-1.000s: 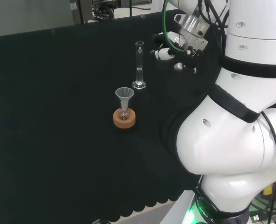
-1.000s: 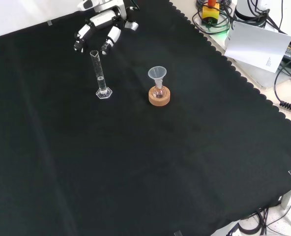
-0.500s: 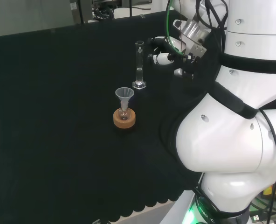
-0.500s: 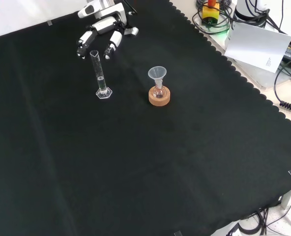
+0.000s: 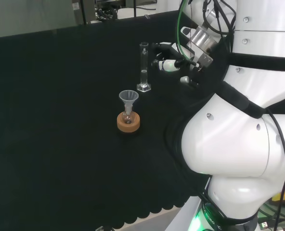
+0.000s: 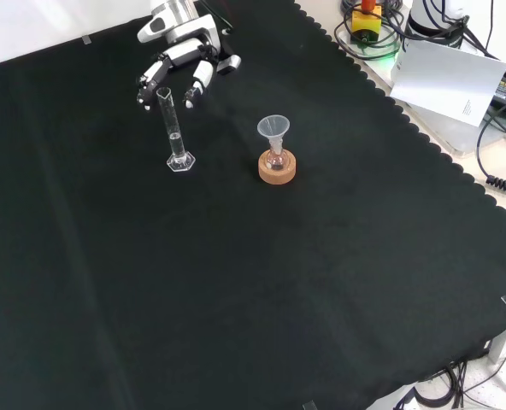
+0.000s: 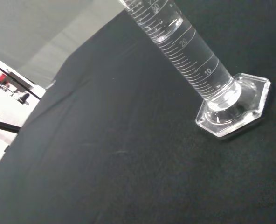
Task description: Pick up the graduated cylinder.
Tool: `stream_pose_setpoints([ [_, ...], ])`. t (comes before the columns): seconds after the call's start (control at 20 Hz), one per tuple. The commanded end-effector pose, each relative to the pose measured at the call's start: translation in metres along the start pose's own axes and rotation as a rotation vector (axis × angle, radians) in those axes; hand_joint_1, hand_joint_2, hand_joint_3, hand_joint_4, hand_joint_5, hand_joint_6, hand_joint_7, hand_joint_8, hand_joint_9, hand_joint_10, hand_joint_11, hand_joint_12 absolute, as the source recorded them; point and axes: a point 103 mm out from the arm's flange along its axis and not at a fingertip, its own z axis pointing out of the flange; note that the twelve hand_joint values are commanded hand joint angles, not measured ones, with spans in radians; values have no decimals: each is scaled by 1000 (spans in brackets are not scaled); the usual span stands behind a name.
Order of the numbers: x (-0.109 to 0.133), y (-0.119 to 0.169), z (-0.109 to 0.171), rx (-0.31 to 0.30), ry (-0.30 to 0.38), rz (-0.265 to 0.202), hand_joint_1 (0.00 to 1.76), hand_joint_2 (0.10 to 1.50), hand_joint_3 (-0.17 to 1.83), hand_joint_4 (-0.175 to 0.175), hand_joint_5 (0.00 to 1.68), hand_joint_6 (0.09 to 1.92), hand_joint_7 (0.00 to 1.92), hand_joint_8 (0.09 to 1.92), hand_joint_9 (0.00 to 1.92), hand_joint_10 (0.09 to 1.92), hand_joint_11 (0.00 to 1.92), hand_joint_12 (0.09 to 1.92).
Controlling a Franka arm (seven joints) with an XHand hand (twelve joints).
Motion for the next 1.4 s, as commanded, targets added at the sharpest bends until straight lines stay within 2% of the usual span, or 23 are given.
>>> stream_pose_setpoints([
  [0.05,-2,11,12,-25,74,-50,963,1026,-175,-39,486,87,349,630,550,561,302,1324],
  [0.45,-3,20,27,-18,160,-109,998,1000,-175,-39,504,87,385,605,584,533,320,1308],
  [0.85,3,27,43,-41,219,-137,1029,996,-175,-33,553,87,446,604,647,528,361,1295],
  [1.05,4,30,49,-65,272,-148,1039,996,-175,-25,612,95,486,592,683,510,378,1285],
  [1.4,4,32,53,-76,301,-161,1056,998,-175,-9,689,141,527,583,720,497,398,1281],
])
